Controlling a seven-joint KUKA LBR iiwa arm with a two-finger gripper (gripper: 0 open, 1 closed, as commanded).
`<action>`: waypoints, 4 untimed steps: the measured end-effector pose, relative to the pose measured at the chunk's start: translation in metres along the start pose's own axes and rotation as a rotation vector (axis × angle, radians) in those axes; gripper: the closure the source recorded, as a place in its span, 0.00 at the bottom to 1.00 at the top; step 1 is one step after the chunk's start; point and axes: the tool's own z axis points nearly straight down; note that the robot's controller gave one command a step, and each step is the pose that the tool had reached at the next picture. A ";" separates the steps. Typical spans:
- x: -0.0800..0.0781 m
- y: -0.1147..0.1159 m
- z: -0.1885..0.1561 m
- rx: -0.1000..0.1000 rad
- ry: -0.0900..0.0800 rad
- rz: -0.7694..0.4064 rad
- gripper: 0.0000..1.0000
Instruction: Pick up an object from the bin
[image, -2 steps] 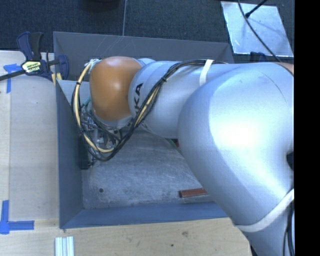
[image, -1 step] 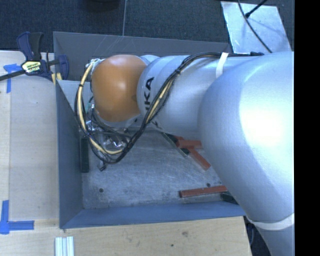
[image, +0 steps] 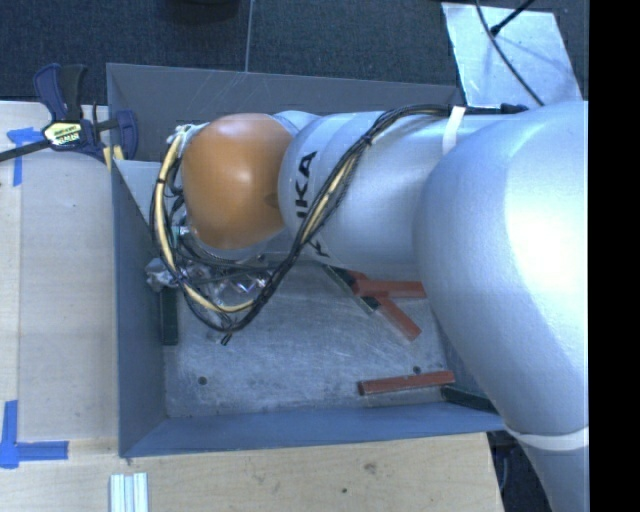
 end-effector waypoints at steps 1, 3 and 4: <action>-0.004 -0.011 0.026 0.009 -0.001 -0.307 0.00; -0.004 -0.011 0.025 0.000 -0.003 -0.301 1.00; -0.006 -0.012 0.006 0.002 -0.006 -0.297 1.00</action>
Offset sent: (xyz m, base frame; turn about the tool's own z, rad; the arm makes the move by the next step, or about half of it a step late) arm 0.0048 -0.0008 -0.0306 -0.3126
